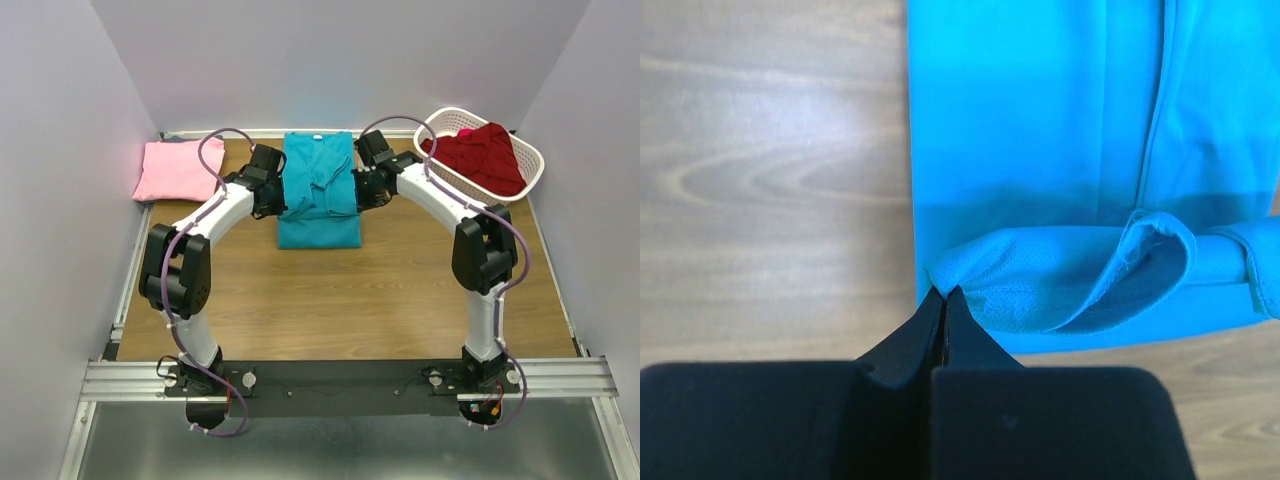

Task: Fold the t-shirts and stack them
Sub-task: Fold the tshirt

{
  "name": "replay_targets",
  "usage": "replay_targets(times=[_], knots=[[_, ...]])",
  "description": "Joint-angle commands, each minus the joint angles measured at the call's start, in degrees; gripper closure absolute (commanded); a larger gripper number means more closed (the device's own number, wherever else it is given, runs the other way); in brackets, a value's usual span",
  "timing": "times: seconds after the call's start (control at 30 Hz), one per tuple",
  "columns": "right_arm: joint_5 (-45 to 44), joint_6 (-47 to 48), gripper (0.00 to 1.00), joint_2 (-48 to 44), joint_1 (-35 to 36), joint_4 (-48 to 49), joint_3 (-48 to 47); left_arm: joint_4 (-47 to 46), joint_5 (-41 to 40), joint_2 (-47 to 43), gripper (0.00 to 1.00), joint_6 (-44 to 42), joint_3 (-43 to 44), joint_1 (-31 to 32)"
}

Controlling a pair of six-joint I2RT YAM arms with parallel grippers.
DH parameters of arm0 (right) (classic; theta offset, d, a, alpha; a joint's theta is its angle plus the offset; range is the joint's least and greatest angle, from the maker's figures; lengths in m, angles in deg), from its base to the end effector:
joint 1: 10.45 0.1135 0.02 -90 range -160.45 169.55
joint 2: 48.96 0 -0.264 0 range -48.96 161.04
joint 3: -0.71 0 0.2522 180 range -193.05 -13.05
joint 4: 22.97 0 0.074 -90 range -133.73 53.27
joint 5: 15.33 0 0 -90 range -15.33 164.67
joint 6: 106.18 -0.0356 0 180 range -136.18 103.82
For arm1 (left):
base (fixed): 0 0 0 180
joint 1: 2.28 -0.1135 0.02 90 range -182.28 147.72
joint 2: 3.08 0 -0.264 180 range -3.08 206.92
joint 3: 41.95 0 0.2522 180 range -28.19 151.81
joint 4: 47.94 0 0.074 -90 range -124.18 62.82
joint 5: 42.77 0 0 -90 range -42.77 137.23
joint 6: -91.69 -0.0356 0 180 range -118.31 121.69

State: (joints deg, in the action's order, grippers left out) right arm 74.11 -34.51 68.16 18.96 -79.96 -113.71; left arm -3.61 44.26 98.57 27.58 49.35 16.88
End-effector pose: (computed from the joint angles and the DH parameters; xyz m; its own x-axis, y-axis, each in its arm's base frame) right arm 0.3901 0.2195 0.2420 -0.8670 -0.1277 -0.4817 -0.2255 0.9625 0.1507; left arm 0.3640 -0.1245 0.2374 -0.8241 -0.1753 -0.5386 -0.0671 0.9744 -0.2144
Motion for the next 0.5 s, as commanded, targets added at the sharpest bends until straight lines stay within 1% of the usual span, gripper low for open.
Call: replay_targets(times=[0.0, 0.17, 0.3, 0.47], knots=[[-4.01, 2.15, 0.99, 3.63, -1.28, -1.34, -3.39, -3.58, -2.75, 3.81, 1.0, -3.21, 2.52, -0.96], [-5.33, 3.21, 0.99, 6.71, -1.28, -0.9, -4.89, -5.07, -4.07, 8.56, 1.0, -3.39, 4.55, -1.23], [-6.29, 3.74, 0.99, 8.56, -1.37, 0.41, -5.33, -6.04, -4.51, 10.58, 1.0, -2.6, 4.9, -1.32], [-7.79, 4.53, 0.99, 10.06, -1.37, 1.47, -5.77, -7.45, -6.0, 10.77, 1.0, -1.9, 3.33, -1.58]])
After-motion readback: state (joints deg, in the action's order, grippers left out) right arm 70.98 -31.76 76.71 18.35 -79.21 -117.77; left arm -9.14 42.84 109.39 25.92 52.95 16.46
